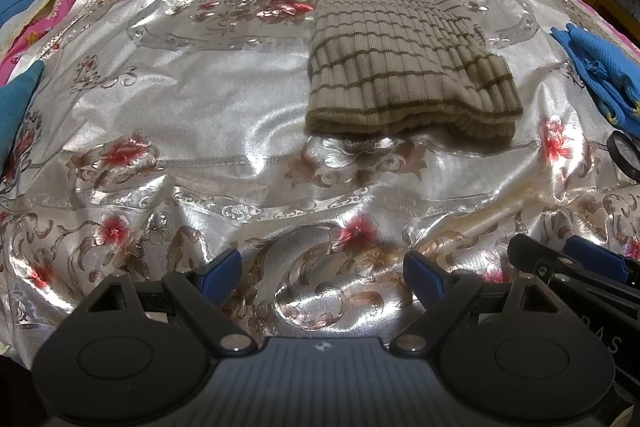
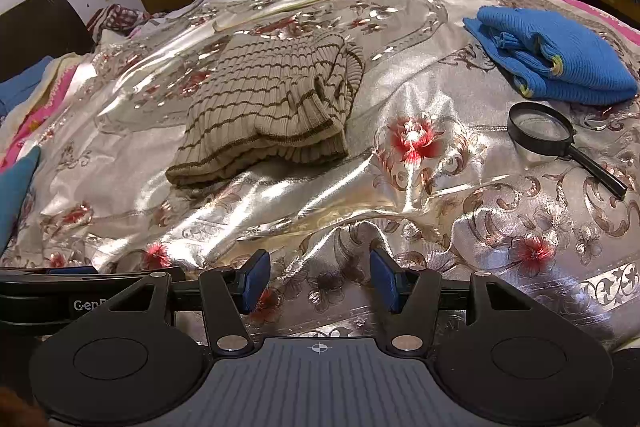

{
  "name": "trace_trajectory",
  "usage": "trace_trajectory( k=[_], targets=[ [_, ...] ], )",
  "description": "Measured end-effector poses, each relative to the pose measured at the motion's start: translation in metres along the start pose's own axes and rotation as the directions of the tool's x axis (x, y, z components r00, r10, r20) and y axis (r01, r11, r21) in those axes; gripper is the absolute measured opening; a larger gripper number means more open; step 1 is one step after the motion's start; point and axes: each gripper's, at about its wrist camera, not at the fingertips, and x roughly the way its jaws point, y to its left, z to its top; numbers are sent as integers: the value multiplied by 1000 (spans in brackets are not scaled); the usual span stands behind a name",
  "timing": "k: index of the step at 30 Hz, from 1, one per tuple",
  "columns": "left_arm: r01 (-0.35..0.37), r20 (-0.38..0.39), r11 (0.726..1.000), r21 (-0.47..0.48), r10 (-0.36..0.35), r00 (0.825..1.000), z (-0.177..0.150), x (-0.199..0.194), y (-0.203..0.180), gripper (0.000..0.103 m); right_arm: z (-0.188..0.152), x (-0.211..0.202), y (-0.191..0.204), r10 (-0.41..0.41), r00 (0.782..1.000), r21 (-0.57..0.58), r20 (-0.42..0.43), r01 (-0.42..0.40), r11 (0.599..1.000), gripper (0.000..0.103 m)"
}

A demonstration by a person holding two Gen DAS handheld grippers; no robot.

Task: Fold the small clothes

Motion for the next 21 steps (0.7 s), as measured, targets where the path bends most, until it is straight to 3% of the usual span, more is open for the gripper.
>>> trace_trajectory(
  k=[21],
  targets=[
    [-4,-6,1000,-1,4,1000,-3,2,-1,92,-1,2,1,-7,1000,-4,-8,7,1000,55]
  ],
)
